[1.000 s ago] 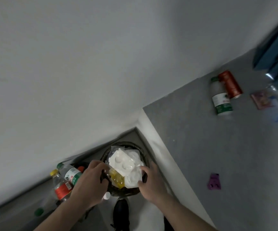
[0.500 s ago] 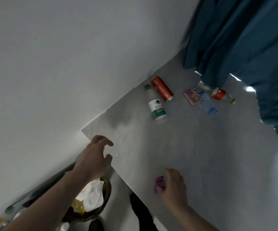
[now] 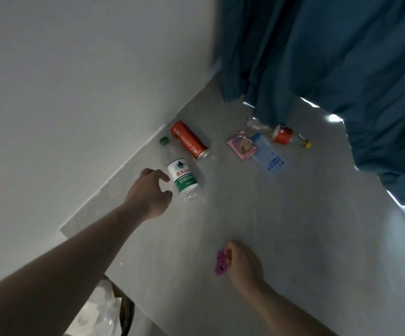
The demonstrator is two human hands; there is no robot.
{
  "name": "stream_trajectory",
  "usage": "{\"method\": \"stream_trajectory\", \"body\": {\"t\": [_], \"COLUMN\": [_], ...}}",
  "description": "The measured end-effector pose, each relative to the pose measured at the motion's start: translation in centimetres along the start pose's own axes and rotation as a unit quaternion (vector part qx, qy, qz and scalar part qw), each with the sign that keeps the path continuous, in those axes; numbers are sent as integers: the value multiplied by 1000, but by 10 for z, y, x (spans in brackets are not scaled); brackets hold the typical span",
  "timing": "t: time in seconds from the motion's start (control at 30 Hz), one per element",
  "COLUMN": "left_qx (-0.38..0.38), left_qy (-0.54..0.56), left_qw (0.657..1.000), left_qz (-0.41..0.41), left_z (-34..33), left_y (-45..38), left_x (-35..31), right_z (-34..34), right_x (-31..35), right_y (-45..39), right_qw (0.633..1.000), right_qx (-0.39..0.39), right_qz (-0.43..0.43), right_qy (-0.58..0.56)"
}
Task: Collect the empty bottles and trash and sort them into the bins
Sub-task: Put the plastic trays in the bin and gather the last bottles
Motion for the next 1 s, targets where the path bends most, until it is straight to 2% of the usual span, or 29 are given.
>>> {"method": "stream_trajectory", "body": {"t": [0.13, 0.33, 0.57, 0.67, 0.8, 1.0], "left_qx": [-6, -30, 1, 35, 62, 100], "left_qy": [-19, -56, -113, -132, -154, -154], "left_qw": [999, 998, 993, 991, 986, 983], "left_qz": [26, -12, -20, -4, 10, -10], "left_z": [1, 6, -13, -33, -55, -75], "left_y": [-29, -64, -113, -130, -143, -145], "left_x": [-5, -26, -54, -63, -68, -81], "right_z": [67, 159, 187, 178, 174, 174], "right_x": [-37, -17, 21, 34, 41, 21], "right_y": [-76, -143, -232, -253, -259, -258], "right_qw": [996, 985, 968, 970, 972, 982], "right_qx": [-45, -145, -118, -126, -165, -98], "right_qz": [-78, -80, -129, -168, -166, -155], "right_qy": [-4, -37, -183, -119, -35, 35]}}
Point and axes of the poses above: each hand's wrist, its own y-axis away from the middle knuckle, its own z-axis out of the back of the hand, x = y × z, the point moved 10 cm from there along -y, towards the middle knuckle, and after that the axes turned 11 degrees about -z, right-handed, at the moved point
